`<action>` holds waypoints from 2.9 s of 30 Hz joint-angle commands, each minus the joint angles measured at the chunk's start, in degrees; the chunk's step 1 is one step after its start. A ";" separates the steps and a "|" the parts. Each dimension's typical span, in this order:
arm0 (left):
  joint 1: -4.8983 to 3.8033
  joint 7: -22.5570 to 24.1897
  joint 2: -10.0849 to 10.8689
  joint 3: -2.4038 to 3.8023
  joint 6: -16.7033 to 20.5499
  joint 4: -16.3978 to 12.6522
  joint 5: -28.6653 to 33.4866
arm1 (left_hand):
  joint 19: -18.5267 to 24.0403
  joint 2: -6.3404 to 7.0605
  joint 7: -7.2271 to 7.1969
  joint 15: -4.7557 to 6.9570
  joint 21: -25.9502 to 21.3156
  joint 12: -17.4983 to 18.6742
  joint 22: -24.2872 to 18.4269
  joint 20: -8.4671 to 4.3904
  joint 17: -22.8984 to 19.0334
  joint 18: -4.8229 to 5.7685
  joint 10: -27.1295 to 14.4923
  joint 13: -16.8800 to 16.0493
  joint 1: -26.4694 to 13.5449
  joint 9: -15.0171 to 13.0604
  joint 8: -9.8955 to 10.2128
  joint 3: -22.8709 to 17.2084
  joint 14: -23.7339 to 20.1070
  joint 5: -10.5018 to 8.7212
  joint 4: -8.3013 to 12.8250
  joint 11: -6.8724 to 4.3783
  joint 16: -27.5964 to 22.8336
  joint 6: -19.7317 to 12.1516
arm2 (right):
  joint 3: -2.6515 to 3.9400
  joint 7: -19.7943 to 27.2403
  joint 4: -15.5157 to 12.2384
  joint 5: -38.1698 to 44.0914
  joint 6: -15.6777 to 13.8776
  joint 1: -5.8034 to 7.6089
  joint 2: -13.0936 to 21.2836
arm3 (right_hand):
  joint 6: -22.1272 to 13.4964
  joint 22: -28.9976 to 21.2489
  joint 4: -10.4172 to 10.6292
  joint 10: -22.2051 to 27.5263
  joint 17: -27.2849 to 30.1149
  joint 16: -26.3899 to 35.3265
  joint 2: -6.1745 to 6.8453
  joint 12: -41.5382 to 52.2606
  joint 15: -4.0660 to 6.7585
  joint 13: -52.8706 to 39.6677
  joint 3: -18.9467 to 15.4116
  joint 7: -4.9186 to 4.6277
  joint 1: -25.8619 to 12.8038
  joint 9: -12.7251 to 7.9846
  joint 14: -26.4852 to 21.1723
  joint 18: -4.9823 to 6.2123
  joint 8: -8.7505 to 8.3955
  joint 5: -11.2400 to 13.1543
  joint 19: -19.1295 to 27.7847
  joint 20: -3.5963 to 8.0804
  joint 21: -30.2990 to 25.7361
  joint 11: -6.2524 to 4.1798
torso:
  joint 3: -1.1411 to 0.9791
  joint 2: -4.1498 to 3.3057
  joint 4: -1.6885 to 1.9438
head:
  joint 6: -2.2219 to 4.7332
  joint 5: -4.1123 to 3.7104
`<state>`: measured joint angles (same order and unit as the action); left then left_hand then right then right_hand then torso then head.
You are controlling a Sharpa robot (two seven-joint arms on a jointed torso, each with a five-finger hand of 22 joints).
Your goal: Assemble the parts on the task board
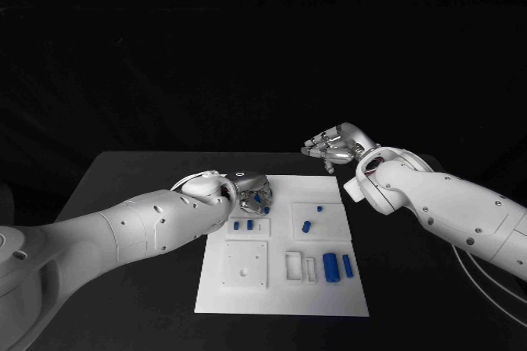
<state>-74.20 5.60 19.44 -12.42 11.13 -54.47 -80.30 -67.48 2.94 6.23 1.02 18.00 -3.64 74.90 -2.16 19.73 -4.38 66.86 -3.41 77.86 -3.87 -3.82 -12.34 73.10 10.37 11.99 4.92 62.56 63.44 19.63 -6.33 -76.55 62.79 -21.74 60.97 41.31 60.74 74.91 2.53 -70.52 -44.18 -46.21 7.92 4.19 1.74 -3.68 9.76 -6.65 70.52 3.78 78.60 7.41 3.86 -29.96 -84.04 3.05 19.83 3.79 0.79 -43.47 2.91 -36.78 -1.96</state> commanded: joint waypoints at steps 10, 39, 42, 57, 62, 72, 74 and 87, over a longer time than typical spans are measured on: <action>0.63 0.83 -0.81 0.00 0.05 1.10 -0.08 | -0.15 -0.64 -0.15 0.35 1.26 0.33 1.33 -0.26 0.12 -0.66 0.48 0.09 -0.05 0.03 0.20 -1.57 0.46 0.13 -0.48 -0.63 0.60 0.18 | 0.02 0.66 -0.43 0.65 0.49 0.06 -0.03 | 0.10 1.81 -0.08 0.36 0.27 -0.30 0.21 -0.27 -0.23 0.08 0.15 -0.35 -0.39 -0.04 -0.13 0.74 -0.27 -0.22 -1.44 -0.37 -0.49 0.06 | -0.03 0.00 0.01 | -0.06 -0.18; 1.37 0.72 -1.93 -0.06 -2.09 2.45 0.70 | 0.09 -1.61 -0.26 0.70 2.89 0.32 1.33 -0.61 0.36 -0.49 2.70 0.09 0.11 0.05 0.17 -2.94 1.03 0.50 -2.04 -1.26 1.35 1.89 | 0.04 0.68 -0.82 0.76 0.63 0.28 -0.17 | 0.28 1.92 -0.01 0.29 0.63 -0.47 0.19 -0.25 -0.23 0.08 0.19 -0.30 -0.39 -0.03 -0.23 0.73 -0.25 -0.21 -1.51 -0.37 -0.82 0.03 | -0.03 0.05 -0.01 | -0.50 -0.45; 1.41 0.67 -2.04 -0.06 -2.70 2.64 0.71 | 0.14 -2.12 -0.33 0.75 3.40 0.33 1.34 -0.69 0.50 -0.52 3.25 0.09 0.36 0.05 0.18 -2.90 1.31 0.63 -2.11 -1.40 1.72 2.57 | 0.04 0.69 -0.81 0.76 0.67 0.29 -0.20 | 0.28 1.92 -0.01 0.29 0.63 -0.47 0.19 -0.25 -0.23 0.08 0.19 -0.30 -0.39 -0.03 -0.23 0.73 -0.25 -0.21 -1.51 -0.37 -0.82 0.03 | -0.02 0.02 -0.01 | -0.49 -0.48; 1.69 -0.05 -2.18 -0.09 -3.59 2.94 0.52 | -0.12 -4.30 -0.76 1.20 5.88 0.32 1.29 -1.06 0.70 -0.87 5.95 0.07 1.10 -0.05 0.14 -1.93 3.24 0.97 -1.44 -2.19 2.18 5.29 | 0.04 0.72 -0.88 0.76 0.73 0.34 -0.26 | 0.40 1.99 0.06 0.25 0.79 -0.60 0.23 -0.26 -0.21 0.08 0.19 -0.27 -0.43 -0.02 -0.29 0.69 -0.25 -0.21 -1.54 -0.36 -0.89 0.02 | -0.03 0.03 0.04 | -0.63 -0.60; 1.71 -0.09 -1.81 -0.09 -2.01 2.57 1.07 | -0.35 -4.50 -0.77 1.32 6.19 0.31 1.26 -1.23 0.74 -0.86 6.19 0.07 1.19 -0.03 0.17 -1.83 3.58 1.09 -1.19 -2.27 2.15 5.49 | 0.04 0.76 -0.89 0.76 0.71 0.35 -0.23 | 0.40 1.99 0.06 0.25 0.79 -0.60 0.23 -0.26 -0.21 0.08 0.19 -0.27 -0.43 -0.02 -0.29 0.69 -0.25 -0.21 -1.54 -0.36 -0.89 0.02 | -0.03 0.07 0.01 | -0.52 -0.52; 1.71 0.10 0.50 0.45 0.83 -0.22 4.56 | -0.54 -4.51 -0.85 1.37 6.41 0.32 1.19 -1.25 0.82 -0.84 6.15 0.07 0.76 -0.03 0.17 -1.68 3.84 0.76 -1.16 -2.30 2.12 5.56 | 0.04 0.79 -0.80 0.76 0.70 0.35 -0.05 | 0.40 1.99 0.06 0.25 0.79 -0.60 0.23 -0.26 -0.21 0.08 0.19 -0.27 -0.43 -0.02 -0.29 0.69 -0.25 -0.21 -1.54 -0.36 -0.89 0.02 | 0.07 0.14 0.11 | -0.36 -0.50; 1.70 -0.06 1.02 0.90 1.41 -0.82 5.15 | -0.58 -4.43 -0.87 1.37 6.39 0.31 1.17 -1.25 0.83 -0.82 6.16 0.07 0.66 -0.04 0.17 -1.56 3.88 0.63 -1.21 -2.31 2.12 5.57 | 0.04 0.78 -0.81 0.76 0.69 0.35 -0.03 | 0.40 1.99 0.06 0.25 0.79 -0.60 0.23 -0.26 -0.21 0.08 0.19 -0.27 -0.43 -0.02 -0.29 0.69 -0.25 -0.21 -1.54 -0.36 -0.89 0.02 | 0.09 0.17 0.12 | -0.26 -0.46; 1.64 -0.75 5.65 4.94 1.84 -6.30 8.31 | -0.77 -4.44 -0.87 1.38 6.12 0.32 1.11 -1.28 0.84 -0.80 6.02 0.07 0.77 -0.01 0.19 -1.36 3.97 0.70 -1.11 -2.28 1.93 5.52 | 0.04 0.81 -0.77 0.72 0.56 0.35 0.21 | 0.46 2.03 0.14 0.31 0.95 -0.71 0.23 -0.28 -0.22 0.09 0.18 -0.26 -0.43 -0.03 -0.35 0.68 -0.26 -0.32 -1.58 -0.35 -1.02 0.03 | 0.13 0.23 0.15 | -0.05 -0.24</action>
<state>-72.51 5.34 24.81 -7.60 12.63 -60.09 -74.02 -68.18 -1.36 5.29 2.56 24.27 -3.52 74.94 -3.29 20.51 -4.47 72.78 -3.31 78.85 -3.82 -3.49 -13.98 76.68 11.27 10.95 2.65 64.57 68.66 19.64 -6.14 -77.28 63.06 -21.69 61.30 41.46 61.05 74.95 2.53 -70.52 -43.26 -46.82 7.92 4.19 1.75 -3.66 9.75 -6.77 70.52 3.78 78.60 7.49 3.86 -29.96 -84.04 3.05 18.98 3.77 0.93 -43.25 3.03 -36.79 -2.20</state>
